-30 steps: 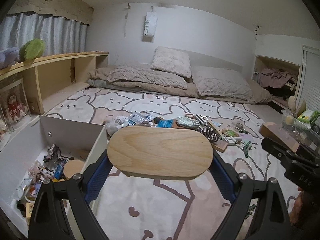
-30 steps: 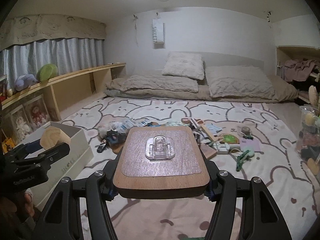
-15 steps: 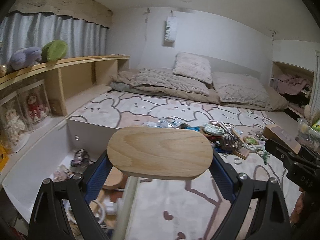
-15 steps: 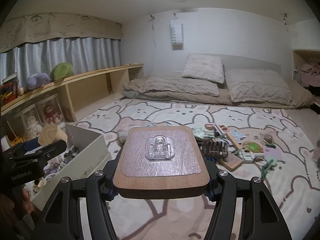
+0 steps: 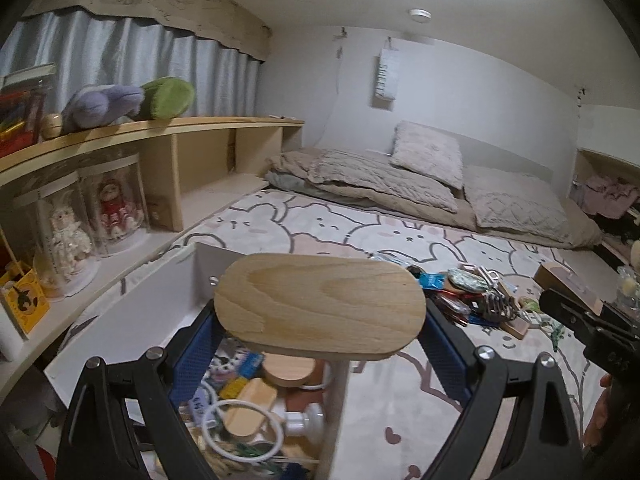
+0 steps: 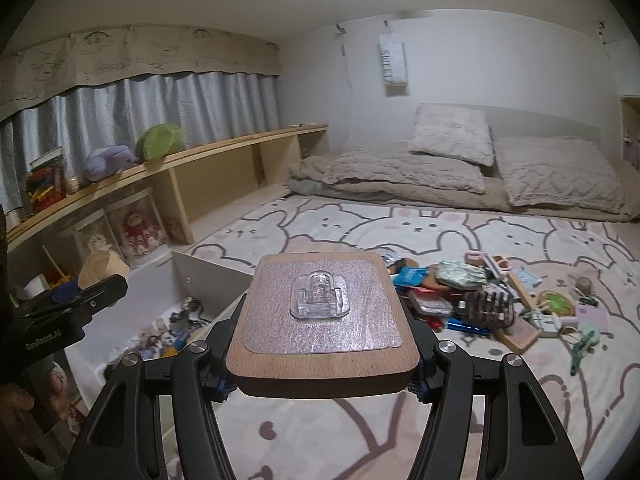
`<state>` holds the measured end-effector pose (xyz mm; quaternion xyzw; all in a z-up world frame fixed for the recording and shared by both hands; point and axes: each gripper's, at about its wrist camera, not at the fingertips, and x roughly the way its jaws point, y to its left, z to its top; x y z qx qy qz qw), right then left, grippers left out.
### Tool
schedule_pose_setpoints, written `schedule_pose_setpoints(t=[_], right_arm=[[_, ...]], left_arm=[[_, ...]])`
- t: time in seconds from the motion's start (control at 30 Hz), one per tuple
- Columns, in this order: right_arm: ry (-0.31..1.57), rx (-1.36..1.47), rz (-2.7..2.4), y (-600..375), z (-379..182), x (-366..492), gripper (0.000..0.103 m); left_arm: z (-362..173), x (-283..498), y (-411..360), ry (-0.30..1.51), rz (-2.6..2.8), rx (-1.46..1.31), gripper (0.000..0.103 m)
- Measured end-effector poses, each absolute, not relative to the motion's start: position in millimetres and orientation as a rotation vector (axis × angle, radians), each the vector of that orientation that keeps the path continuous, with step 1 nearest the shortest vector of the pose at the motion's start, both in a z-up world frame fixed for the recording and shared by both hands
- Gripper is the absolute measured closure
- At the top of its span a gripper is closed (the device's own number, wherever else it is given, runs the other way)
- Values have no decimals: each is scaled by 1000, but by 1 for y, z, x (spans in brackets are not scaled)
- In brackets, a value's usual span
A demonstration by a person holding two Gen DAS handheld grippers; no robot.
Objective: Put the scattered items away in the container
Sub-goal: 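Carry the oval board with the left tool over the white box while the right tool follows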
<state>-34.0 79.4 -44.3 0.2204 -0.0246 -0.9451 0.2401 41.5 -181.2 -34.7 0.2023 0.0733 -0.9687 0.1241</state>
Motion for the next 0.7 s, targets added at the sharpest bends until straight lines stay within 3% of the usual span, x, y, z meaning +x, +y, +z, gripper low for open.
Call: schedule_pose_setpoints(t=[0.7], right_arm=[[111,661,-2360,-19,-48,-46,39]], left_arm=[[-51,62,-272,283,-2634,583,9]])
